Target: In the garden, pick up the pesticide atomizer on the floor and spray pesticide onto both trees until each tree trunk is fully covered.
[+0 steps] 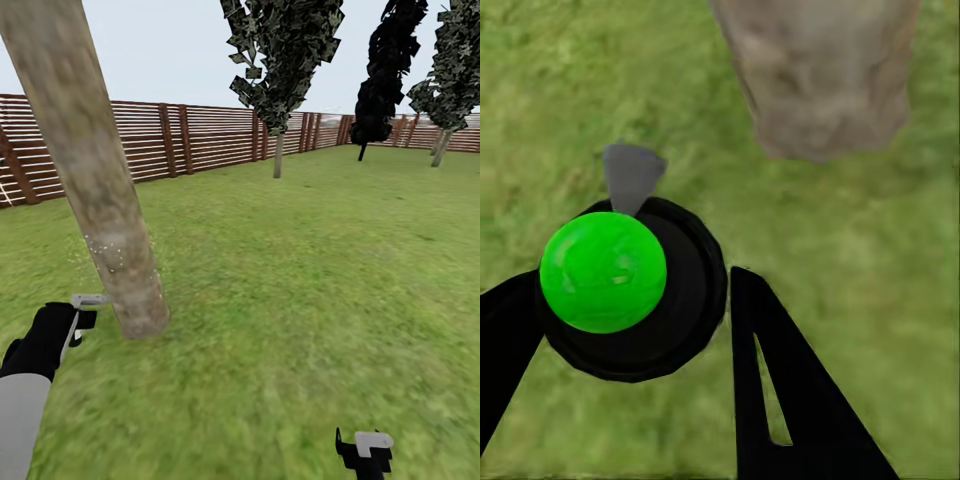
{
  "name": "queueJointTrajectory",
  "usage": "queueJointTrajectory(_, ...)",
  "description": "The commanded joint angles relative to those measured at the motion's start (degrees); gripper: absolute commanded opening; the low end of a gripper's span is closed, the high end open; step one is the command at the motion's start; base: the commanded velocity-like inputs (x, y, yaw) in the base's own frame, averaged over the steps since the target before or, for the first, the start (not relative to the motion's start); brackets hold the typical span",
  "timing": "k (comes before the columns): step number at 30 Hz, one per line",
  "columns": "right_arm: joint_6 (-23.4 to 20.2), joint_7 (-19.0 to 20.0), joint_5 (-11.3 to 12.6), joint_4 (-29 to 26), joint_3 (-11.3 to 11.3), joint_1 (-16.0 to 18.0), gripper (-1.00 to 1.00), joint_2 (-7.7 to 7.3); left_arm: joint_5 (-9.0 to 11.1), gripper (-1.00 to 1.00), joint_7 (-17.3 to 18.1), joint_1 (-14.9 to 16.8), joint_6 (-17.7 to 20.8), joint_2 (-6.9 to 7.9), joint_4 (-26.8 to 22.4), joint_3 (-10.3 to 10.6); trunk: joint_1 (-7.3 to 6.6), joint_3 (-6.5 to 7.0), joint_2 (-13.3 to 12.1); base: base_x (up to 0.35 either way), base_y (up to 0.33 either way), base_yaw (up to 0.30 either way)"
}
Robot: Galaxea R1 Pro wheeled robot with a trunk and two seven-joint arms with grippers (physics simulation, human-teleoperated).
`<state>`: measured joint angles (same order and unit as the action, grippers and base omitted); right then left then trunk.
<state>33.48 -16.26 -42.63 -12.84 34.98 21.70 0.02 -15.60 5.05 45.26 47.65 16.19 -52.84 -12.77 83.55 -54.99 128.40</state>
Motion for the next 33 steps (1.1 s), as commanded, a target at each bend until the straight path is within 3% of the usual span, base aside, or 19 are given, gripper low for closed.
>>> queueJointTrajectory(1, 0.0, 0.0, 0.0, 0.0, 0.0, 0.0, 1.00, -0.01, 0.2, -1.00, 0.0, -0.2, -0.1, -0.39, 0.7, 0.2, 0.00, 0.00, 0.0, 0.076, -0.273, 0.115)
queueJointTrajectory(3, 0.0, 0.0, 0.0, 0.0, 0.0, 0.0, 1.00, -0.01, 0.4, -1.00, 0.1, -0.7, -0.3, -1.51, 2.1, 0.4, 0.00, 0.00, 0.0, 0.083, -0.273, 0.045)
queueJointTrajectory(6, 0.0, 0.0, 0.0, 0.0, 0.0, 0.0, 1.00, -0.01, 0.5, -1.00, 0.2, -0.8, -0.4, -5.77, 2.3, 0.5, 0.00, 0.00, 0.0, 0.122, -0.272, 0.006)
queueJointTrajectory(8, 0.0, 0.0, 0.0, 0.0, 0.0, 0.0, 1.00, -0.01, 0.5, -1.00, 0.2, -0.7, -0.4, -6.84, 2.0, 0.4, 0.00, 0.00, 0.0, 0.154, -0.260, 0.000)
queueJointTrajectory(11, 0.0, 0.0, 0.0, 0.0, 0.0, 0.0, 1.00, -0.02, 0.3, -1.00, 0.2, -0.8, -0.5, -6.21, 2.0, -0.1, 0.00, 0.00, 0.0, 0.177, -0.241, 0.000)
queueJointTrajectory(13, 0.0, 0.0, 0.0, 0.0, 0.0, 0.0, 1.00, -0.02, 0.2, -1.00, -0.1, -0.8, -0.5, -4.75, 1.9, -0.1, 0.00, 0.00, 0.0, 0.186, -0.235, 0.056)
queueJointTrajectory(14, 0.0, 0.0, 0.0, 0.0, 0.0, 0.0, 1.00, -0.02, 0.2, -1.00, -0.1, -0.9, -0.4, -3.34, 1.9, -0.1, 0.00, 0.00, 0.0, 0.187, -0.234, 0.189)
queueJointTrajectory(17, 0.0, 0.0, 0.0, 0.0, 0.0, 0.0, 1.00, -0.02, 0.2, -1.00, -0.1, -0.9, -0.4, -1.58, 2.0, -0.4, 0.00, 0.00, 0.0, 0.187, -0.234, 0.254)
queueJointTrajectory(19, -0.1, 0.0, 0.0, 0.0, 0.0, 0.0, 1.00, -0.02, 0.3, -1.00, -0.1, -1.0, -0.6, -1.04, 2.2, -2.7, 0.00, 0.00, 0.0, 0.187, -0.234, 0.273)
queueJointTrajectory(20, -0.1, 0.0, 0.0, 0.0, 0.0, 0.0, 1.00, -0.02, 0.4, -1.00, -0.1, -1.0, -0.7, -1.22, 2.4, -3.8, 0.00, 0.00, 0.0, 0.187, -0.234, 0.277)
queueJointTrajectory(23, -0.1, 0.0, 0.0, 0.0, 0.0, 0.0, 1.00, -0.02, 0.4, -1.00, -0.4, -1.0, -0.7, -2.27, 2.5, -4.0, 0.00, 0.00, 0.0, 0.184, -0.234, 0.277)
queueJointTrajectory(25, 0.0, 0.0, 0.0, 0.0, 0.0, 0.0, 1.00, -0.02, 0.1, -1.00, -0.6, -0.9, -0.7, -6.02, 1.9, -2.7, 0.00, 0.00, 0.0, 0.176, -0.234, 0.152)
queueJointTrajectory(33, -0.1, 0.0, 0.0, -0.1, 0.1, 0.0, 1.00, -0.12, -0.3, -1.00, -2.0, -1.0, -0.7, -4.25, 1.7, -2.9, 0.00, 0.00, 0.0, 0.072, -0.258, 0.003)
